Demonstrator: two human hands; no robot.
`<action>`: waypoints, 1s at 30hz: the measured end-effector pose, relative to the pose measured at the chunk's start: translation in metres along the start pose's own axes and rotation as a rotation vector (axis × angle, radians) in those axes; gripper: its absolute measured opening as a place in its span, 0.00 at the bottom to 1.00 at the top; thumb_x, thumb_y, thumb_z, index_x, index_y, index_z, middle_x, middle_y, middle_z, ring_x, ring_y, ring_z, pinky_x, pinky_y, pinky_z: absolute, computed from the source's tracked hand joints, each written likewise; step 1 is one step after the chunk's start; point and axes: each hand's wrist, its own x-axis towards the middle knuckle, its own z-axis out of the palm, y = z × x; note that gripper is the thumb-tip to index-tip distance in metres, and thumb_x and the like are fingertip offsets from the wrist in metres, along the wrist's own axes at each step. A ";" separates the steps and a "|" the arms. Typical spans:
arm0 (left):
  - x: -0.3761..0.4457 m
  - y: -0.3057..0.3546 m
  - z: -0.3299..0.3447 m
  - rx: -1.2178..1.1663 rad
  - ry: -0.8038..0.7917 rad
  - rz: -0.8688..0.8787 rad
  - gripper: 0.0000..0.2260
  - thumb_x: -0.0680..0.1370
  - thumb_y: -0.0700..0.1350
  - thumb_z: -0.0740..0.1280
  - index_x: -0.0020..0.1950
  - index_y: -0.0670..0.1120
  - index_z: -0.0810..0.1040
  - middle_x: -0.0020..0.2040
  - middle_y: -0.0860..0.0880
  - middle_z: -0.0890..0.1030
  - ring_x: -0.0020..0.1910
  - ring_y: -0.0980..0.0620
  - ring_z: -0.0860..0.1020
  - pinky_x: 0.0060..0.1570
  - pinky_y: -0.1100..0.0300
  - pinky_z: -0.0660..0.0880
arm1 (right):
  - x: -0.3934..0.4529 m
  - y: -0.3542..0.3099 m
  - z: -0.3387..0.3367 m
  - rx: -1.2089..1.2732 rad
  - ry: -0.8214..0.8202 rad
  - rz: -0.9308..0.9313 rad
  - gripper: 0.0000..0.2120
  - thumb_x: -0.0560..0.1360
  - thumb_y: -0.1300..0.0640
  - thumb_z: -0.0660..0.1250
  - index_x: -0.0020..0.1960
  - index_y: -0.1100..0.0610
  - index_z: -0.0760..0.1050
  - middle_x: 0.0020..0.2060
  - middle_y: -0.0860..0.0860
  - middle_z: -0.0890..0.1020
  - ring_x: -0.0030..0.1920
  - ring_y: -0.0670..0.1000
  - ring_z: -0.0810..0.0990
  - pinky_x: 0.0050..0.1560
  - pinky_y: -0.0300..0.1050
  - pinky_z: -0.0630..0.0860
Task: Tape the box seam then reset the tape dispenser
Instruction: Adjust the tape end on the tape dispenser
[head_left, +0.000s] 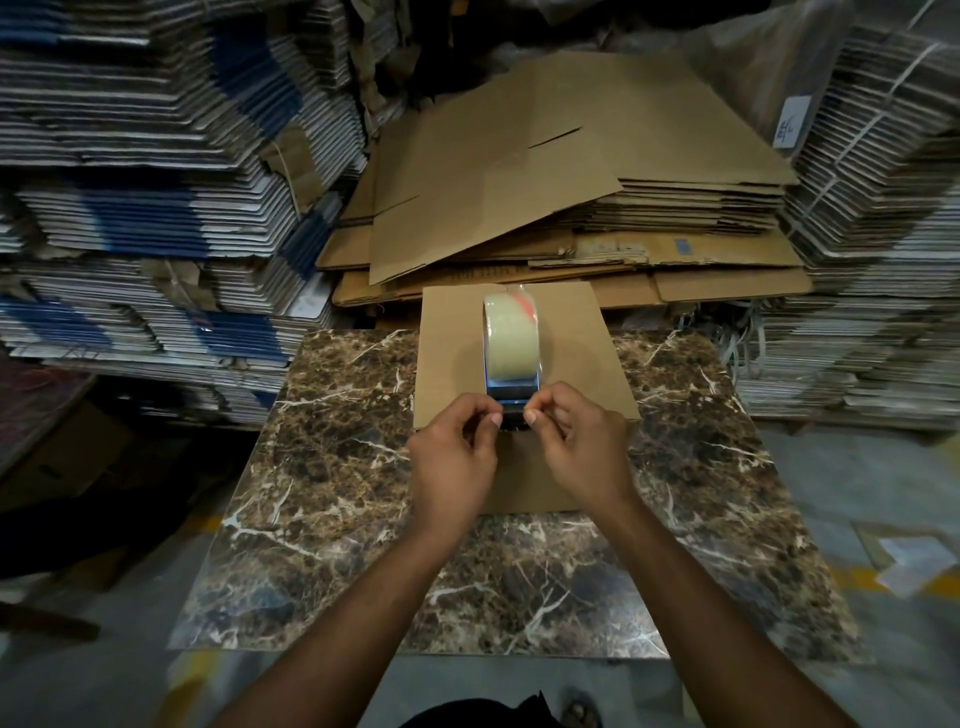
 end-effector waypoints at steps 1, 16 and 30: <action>0.000 0.000 0.000 0.006 -0.001 0.002 0.05 0.78 0.40 0.71 0.47 0.50 0.83 0.41 0.58 0.84 0.42 0.62 0.82 0.44 0.69 0.76 | 0.001 0.000 -0.001 -0.008 -0.007 0.000 0.04 0.77 0.59 0.71 0.45 0.52 0.78 0.37 0.44 0.85 0.40 0.44 0.85 0.43 0.51 0.82; 0.000 -0.004 0.006 0.076 0.031 0.041 0.10 0.73 0.35 0.75 0.50 0.49 0.84 0.47 0.52 0.84 0.43 0.62 0.82 0.48 0.66 0.81 | -0.005 -0.006 0.011 -0.037 0.176 -0.027 0.06 0.73 0.65 0.74 0.42 0.55 0.80 0.41 0.48 0.85 0.46 0.45 0.84 0.45 0.46 0.82; 0.012 -0.002 0.007 0.105 -0.029 0.045 0.07 0.72 0.41 0.77 0.43 0.51 0.81 0.41 0.55 0.84 0.42 0.58 0.83 0.46 0.54 0.81 | 0.007 0.001 -0.006 0.084 -0.039 0.125 0.05 0.72 0.64 0.76 0.42 0.56 0.82 0.44 0.49 0.88 0.44 0.37 0.85 0.50 0.43 0.83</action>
